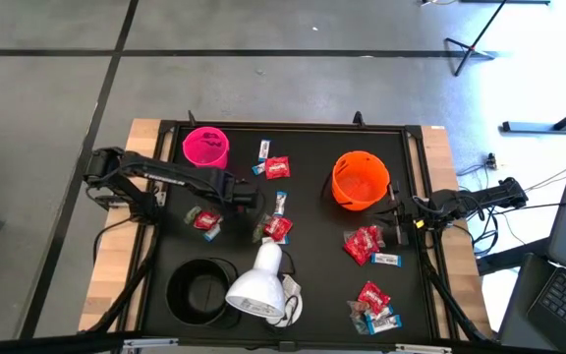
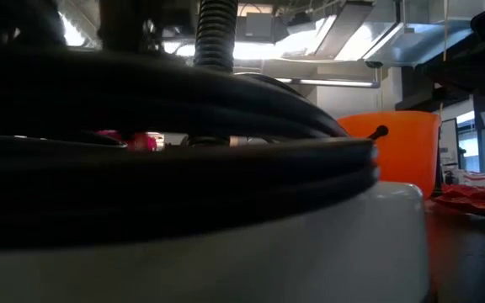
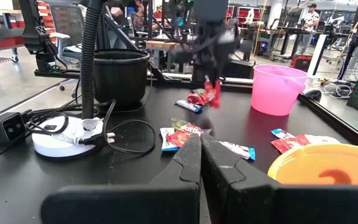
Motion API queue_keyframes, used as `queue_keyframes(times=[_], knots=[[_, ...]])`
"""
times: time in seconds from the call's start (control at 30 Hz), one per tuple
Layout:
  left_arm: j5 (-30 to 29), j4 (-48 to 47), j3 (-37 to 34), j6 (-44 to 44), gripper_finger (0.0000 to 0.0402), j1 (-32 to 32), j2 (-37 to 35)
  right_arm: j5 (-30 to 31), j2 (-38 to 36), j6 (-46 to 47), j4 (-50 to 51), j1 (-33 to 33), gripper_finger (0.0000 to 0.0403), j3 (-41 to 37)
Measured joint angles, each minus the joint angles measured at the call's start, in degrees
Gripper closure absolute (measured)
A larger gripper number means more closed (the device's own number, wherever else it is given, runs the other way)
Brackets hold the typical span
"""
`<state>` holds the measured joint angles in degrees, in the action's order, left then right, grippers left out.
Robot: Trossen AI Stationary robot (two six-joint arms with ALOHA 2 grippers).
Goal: Sort candy
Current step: Put the red candy into the orange bucket
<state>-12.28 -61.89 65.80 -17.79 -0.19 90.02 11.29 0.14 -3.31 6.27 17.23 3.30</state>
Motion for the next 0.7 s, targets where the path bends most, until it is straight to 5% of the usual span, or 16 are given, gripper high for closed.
queue_keyframes(times=[0.33,0.7], knots=[[-7.04,-11.61,25.49,7.02,0.0401,-0.93,-0.07,0.0,0.0,0.0,0.0,0.0,0.0397,-0.01],[-11.0,-8.34,45.13,17.25,0.0402,-2.64,-0.13,0.0,0.0,0.0,0.01,0.0,0.0397,0.0]])
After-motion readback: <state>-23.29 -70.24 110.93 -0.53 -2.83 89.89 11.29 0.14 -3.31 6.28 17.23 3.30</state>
